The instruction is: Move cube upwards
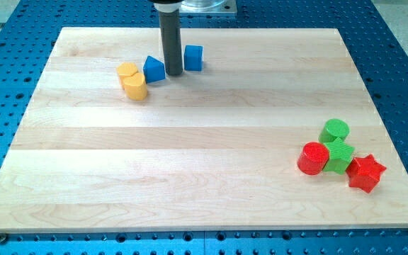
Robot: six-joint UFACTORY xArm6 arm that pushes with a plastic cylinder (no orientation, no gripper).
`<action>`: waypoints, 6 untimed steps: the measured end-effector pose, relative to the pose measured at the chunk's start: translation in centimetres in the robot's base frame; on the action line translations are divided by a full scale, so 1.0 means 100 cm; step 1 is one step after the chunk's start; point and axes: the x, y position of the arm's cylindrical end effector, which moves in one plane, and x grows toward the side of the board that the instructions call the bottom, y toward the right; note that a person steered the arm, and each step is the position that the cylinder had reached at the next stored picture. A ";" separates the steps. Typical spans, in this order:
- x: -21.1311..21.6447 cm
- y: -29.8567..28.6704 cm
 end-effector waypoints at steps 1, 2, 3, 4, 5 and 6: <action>-0.021 0.039; -0.042 0.057; -0.008 0.062; 0.075 -0.029; 0.071 -0.106; 0.038 -0.071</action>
